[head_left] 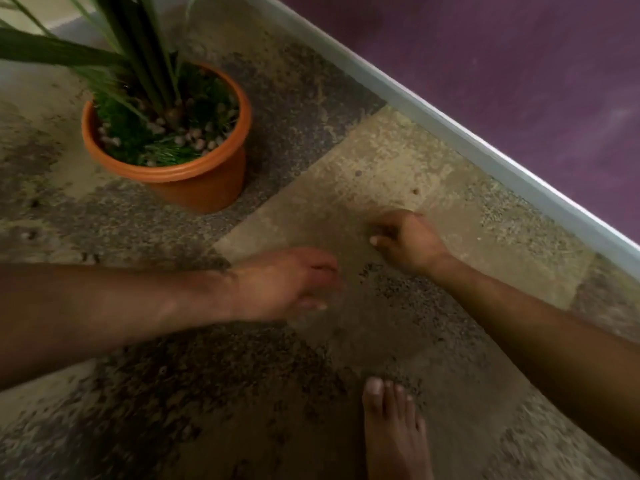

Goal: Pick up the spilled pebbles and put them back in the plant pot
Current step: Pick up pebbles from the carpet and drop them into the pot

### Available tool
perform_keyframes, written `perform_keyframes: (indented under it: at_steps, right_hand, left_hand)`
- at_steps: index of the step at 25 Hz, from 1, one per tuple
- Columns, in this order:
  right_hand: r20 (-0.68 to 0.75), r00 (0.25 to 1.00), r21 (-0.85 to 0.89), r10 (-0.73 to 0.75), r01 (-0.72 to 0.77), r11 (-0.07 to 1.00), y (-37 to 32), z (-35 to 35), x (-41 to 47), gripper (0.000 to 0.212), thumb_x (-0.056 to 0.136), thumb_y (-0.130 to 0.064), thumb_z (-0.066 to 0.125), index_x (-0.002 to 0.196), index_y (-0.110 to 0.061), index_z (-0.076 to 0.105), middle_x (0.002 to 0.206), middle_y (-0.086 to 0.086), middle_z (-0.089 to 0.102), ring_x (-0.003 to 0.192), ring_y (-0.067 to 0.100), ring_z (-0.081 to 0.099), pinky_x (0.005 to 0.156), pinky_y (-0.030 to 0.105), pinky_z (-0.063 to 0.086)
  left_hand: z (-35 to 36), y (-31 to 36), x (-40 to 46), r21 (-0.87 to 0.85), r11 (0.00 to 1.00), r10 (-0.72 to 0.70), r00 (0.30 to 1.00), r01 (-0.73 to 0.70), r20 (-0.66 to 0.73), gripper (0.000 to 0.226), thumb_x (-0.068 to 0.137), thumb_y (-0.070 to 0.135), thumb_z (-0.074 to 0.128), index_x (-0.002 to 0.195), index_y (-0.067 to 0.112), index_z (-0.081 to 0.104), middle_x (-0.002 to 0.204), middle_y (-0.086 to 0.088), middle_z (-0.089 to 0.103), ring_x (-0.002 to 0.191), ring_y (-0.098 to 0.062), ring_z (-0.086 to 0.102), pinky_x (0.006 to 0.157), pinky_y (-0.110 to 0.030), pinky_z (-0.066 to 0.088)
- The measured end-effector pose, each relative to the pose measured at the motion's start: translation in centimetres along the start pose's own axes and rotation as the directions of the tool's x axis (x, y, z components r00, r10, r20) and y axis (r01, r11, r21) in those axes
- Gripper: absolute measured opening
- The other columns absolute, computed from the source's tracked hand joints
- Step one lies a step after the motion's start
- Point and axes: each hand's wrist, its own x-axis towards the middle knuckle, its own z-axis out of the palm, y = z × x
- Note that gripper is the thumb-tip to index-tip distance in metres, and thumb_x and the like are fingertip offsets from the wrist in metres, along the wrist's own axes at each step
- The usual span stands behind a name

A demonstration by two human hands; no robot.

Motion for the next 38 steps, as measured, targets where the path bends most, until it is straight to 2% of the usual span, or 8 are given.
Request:
perform_keyframes:
  at_steps: [3,9,15,21,25,29,34,38]
  right_hand:
    - [0.052,0.996,-0.098,-0.066,0.071,0.993,0.3,1.4,-0.6,0.037,0.091,-0.024,0.063,0.128,-0.018,0.061,0.122,0.009,0.061,0.112,0.029,0.057,0.098,0.036,0.046]
    - [0.026,0.987,-0.072,-0.157,0.159,0.985,-0.1,2.8,-1.5,0.020,0.091,-0.008,0.060,0.107,-0.013,0.070,0.111,0.008,0.066,0.104,0.027,0.060,0.092,0.035,0.049]
    - [0.068,0.968,-0.035,-0.243,0.246,0.969,0.5,3.9,-3.9,0.021,0.091,-0.017,0.060,0.110,-0.020,0.068,0.115,0.002,0.065,0.106,0.019,0.060,0.096,0.036,0.049]
    - [0.186,0.919,-0.156,-0.347,0.376,0.913,-0.5,3.7,-5.2,0.026,0.093,-0.016,0.055,0.116,-0.016,0.066,0.122,0.007,0.060,0.112,0.022,0.057,0.095,0.035,0.050]
    - [-0.070,0.983,0.056,-0.168,0.172,0.983,1.0,1.1,-3.3,0.018,0.092,-0.012,0.061,0.105,-0.020,0.071,0.111,-0.006,0.066,0.097,0.007,0.059,0.089,0.025,0.051]
    - [-0.221,0.966,0.249,0.134,-0.077,0.966,4.0,-3.0,1.4,0.018,0.092,-0.010,0.061,0.100,-0.020,0.073,0.109,-0.008,0.070,0.090,0.005,0.068,0.074,0.022,0.059]
    - [-0.252,0.963,0.068,0.092,-0.078,0.995,6.2,-5.2,6.4,0.021,0.089,-0.003,0.063,0.104,-0.014,0.073,0.111,0.004,0.073,0.094,0.013,0.069,0.090,0.029,0.056]
    - [-0.176,0.983,-0.097,0.045,-0.063,0.993,6.1,-3.5,6.9,0.030,0.090,0.002,0.059,0.115,-0.011,0.067,0.128,0.009,0.064,0.109,0.019,0.064,0.099,0.026,0.048]
  left_hand:
    - [4.7,2.2,2.5,0.018,1.000,0.006,0.978,-0.010,0.209,0.047,0.093,0.036,0.055,0.137,0.023,0.048,0.146,-0.004,0.041,0.132,-0.024,0.037,0.109,-0.034,0.032]
    - [8.3,2.5,2.3,0.104,0.993,0.019,0.956,-0.052,0.293,0.033,0.093,0.014,0.045,0.124,0.020,0.056,0.129,0.000,0.049,0.119,-0.024,0.042,0.087,-0.042,0.049]
    - [6.4,-0.3,2.7,0.009,1.000,-0.025,1.000,0.025,0.002,0.015,0.090,0.018,0.056,0.101,0.015,0.066,0.106,-0.007,0.061,0.100,-0.028,0.058,0.081,-0.041,0.051]
    - [2.9,-4.5,8.1,-0.132,0.966,-0.248,0.937,0.221,-0.246,0.011,0.088,0.013,0.060,0.092,0.007,0.068,0.095,-0.012,0.062,0.092,-0.028,0.059,0.085,-0.040,0.047]
    - [0.4,-7.2,12.8,-0.118,0.943,-0.333,0.860,0.312,-0.387,0.013,0.084,0.008,0.060,0.092,0.006,0.069,0.097,-0.014,0.064,0.092,-0.030,0.060,0.084,-0.038,0.048]
    - [-2.2,-11.0,15.0,-0.055,0.911,-0.392,0.812,0.410,-0.433,0.021,0.083,0.007,0.054,0.096,0.010,0.070,0.099,-0.016,0.066,0.088,-0.035,0.062,0.080,-0.044,0.052]
    - [-1.7,-14.2,16.2,0.085,0.863,-0.469,0.853,0.497,-0.227,0.019,0.083,0.016,0.060,0.098,0.013,0.071,0.100,-0.018,0.069,0.091,-0.036,0.065,0.083,-0.044,0.054]
    - [-1.3,-14.4,15.9,0.097,0.856,-0.473,0.846,0.507,-0.247,0.023,0.083,0.007,0.054,0.099,0.009,0.070,0.101,-0.018,0.068,0.093,-0.036,0.064,0.084,-0.044,0.053]
